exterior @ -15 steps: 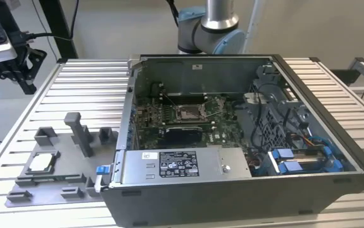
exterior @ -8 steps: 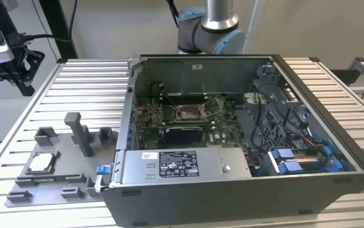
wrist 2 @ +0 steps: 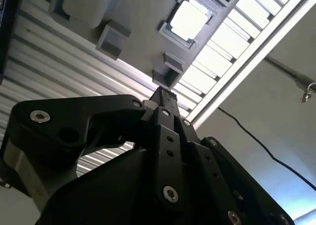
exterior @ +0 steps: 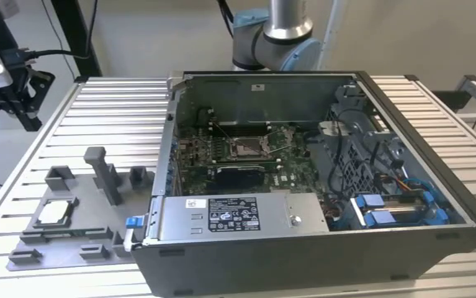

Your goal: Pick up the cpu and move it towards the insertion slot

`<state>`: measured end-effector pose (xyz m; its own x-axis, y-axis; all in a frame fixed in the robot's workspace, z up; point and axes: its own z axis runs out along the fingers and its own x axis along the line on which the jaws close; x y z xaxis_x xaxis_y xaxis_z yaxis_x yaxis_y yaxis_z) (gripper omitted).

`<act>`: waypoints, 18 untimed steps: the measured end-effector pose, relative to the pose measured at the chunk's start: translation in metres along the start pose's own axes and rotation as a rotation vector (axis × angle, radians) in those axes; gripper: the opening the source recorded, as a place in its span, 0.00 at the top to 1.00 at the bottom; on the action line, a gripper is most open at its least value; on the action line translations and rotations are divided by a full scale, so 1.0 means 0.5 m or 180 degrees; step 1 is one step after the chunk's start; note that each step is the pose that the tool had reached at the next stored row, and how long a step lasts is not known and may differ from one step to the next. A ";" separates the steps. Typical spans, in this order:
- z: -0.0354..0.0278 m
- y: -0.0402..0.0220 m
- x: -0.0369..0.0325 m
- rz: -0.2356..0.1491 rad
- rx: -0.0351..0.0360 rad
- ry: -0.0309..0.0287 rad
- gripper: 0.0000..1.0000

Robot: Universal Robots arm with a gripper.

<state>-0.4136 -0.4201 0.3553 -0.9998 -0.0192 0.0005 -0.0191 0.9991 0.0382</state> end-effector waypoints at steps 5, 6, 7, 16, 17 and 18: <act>-0.001 -0.017 0.000 0.0000 0.0000 0.0000 1.00; -0.001 -0.020 0.000 0.0000 0.0000 0.0000 1.00; -0.001 -0.024 0.001 0.0000 0.0000 0.0000 1.00; -0.002 -0.047 0.001 0.0000 0.0000 0.0000 1.00; -0.002 -0.047 0.001 0.0000 0.0000 0.0000 1.00; -0.002 -0.047 0.001 0.0001 0.0000 0.0000 1.00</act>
<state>-0.4136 -0.4436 0.3553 -0.9998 -0.0190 0.0005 -0.0189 0.9991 0.0382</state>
